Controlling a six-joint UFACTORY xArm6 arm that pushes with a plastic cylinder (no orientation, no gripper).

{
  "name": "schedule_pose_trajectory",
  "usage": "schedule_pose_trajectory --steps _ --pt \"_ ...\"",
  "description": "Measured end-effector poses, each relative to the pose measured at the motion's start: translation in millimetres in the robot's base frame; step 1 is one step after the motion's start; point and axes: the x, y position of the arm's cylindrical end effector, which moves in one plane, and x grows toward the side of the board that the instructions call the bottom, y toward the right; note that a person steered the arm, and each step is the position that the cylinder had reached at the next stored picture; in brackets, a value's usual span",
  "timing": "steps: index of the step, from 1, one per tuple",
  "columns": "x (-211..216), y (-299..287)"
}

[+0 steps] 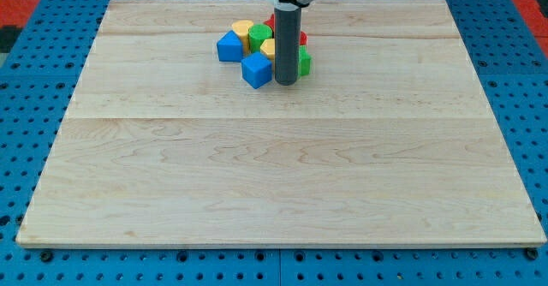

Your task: Push the blue triangle into the blue cube

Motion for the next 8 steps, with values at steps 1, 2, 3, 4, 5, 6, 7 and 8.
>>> schedule_pose_trajectory --steps 1,2,3,4,5,6,7,8 --pt "10 3" --pt "36 1" --pt "36 -42" --pt "23 -124" --pt "-24 -161" --pt "-86 -161" --pt "-114 -135" --pt "-106 -93"
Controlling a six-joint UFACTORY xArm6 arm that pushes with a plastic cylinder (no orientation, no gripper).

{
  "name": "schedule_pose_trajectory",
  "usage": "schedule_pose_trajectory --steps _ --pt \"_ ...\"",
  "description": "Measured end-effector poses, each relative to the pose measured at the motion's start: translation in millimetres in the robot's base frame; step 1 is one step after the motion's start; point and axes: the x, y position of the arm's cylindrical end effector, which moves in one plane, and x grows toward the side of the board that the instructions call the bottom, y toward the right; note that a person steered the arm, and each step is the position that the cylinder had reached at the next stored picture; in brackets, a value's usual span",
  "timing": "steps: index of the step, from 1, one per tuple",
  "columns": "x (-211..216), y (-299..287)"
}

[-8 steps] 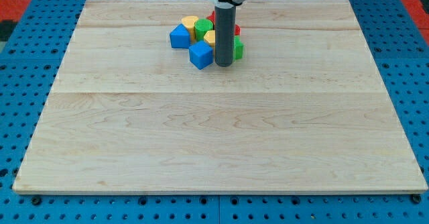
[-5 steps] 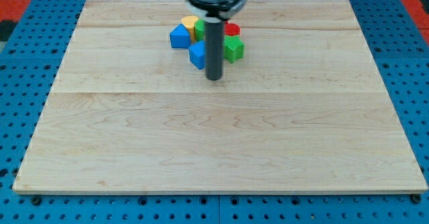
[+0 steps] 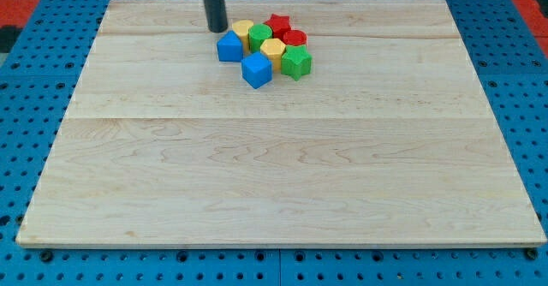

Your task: Push the blue triangle into the blue cube

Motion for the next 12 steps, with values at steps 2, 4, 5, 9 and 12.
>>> schedule_pose_trajectory --steps 2,4,5,9,12 --pt "27 18" --pt "29 4" --pt "38 2" --pt "100 -14" --pt "123 35"
